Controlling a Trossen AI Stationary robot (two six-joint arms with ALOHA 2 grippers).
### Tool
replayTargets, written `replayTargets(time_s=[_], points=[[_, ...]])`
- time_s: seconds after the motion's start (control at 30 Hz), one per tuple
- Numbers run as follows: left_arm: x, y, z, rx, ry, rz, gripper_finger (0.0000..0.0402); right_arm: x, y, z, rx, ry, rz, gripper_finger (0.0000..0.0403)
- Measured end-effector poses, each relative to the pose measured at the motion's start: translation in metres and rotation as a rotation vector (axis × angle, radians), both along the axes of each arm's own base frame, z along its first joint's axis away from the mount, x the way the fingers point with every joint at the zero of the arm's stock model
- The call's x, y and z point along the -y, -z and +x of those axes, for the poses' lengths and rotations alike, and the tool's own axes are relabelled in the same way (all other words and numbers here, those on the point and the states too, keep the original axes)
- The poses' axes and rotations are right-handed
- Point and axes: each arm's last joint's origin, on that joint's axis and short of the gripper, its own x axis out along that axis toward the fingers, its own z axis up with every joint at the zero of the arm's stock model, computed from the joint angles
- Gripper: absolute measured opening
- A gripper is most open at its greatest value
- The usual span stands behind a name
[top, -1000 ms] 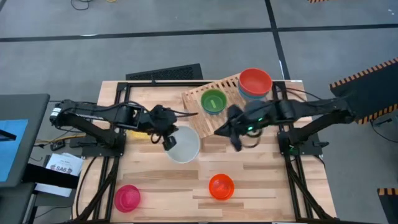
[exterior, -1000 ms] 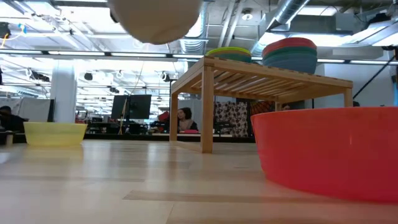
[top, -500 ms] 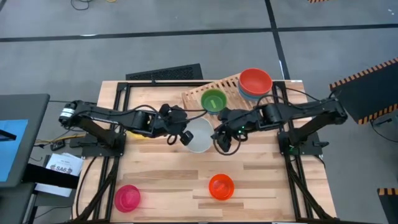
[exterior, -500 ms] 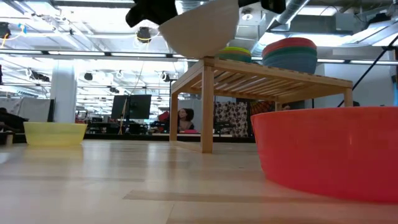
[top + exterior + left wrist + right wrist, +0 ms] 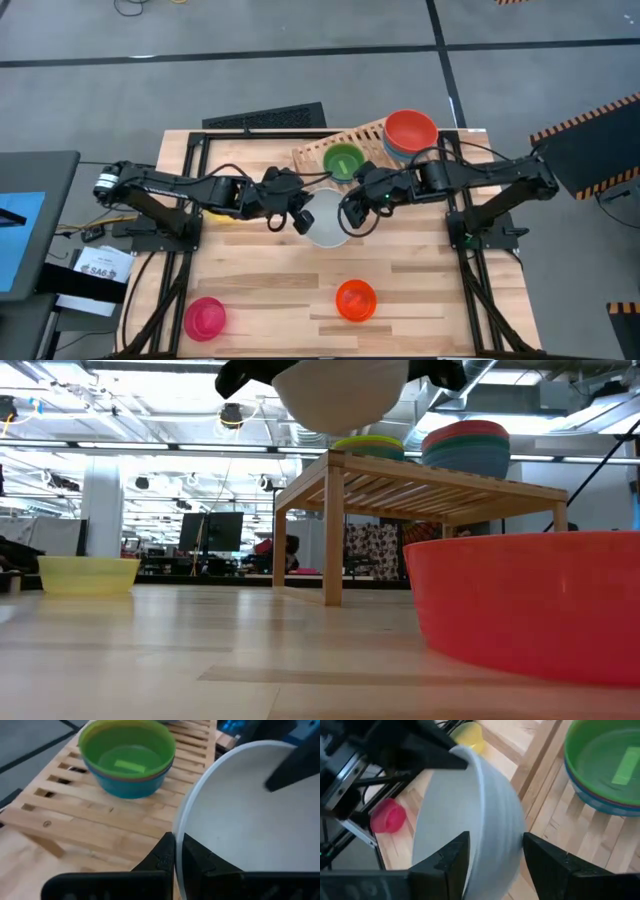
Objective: Place and stack bowls onto a shelf
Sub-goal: Stack the large white bowl on top of the large orange bowl on the shelf
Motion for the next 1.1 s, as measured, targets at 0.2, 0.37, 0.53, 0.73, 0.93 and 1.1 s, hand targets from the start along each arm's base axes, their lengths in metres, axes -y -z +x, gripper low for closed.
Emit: replayTargets(time_s=[0.2,0.37,0.53,0.73,0.93,1.1], points=[[0.0,-0.002,0.001,0.015,-0.001,0.011,0.0,0.003,0.002,-0.002,-0.027,0.03,0.002,0.0136],[0.0,-0.006,0.003,0.067,-0.012,0.002,0.0003,0.004,0.007,-0.004,-0.072,0.066,-0.042,0.005],[0.001,-0.015,0.005,0.14,0.022,0.004,0.003,0.004,0.009,-0.006,-0.097,0.066,-0.049,0.0026],[0.0,-0.026,0.0,0.176,0.13,0.008,0.009,0.0,0.006,-0.008,-0.088,0.039,-0.036,0.0025],[-0.015,-0.062,-0.035,0.298,0.176,0.008,0.0147,0.003,-0.013,-0.033,-0.063,0.008,-0.046,0.0025],[-0.024,-0.095,-0.077,0.414,0.227,0.107,0.0169,0.015,-0.043,-0.06,-0.003,0.007,-0.066,0.0025]])
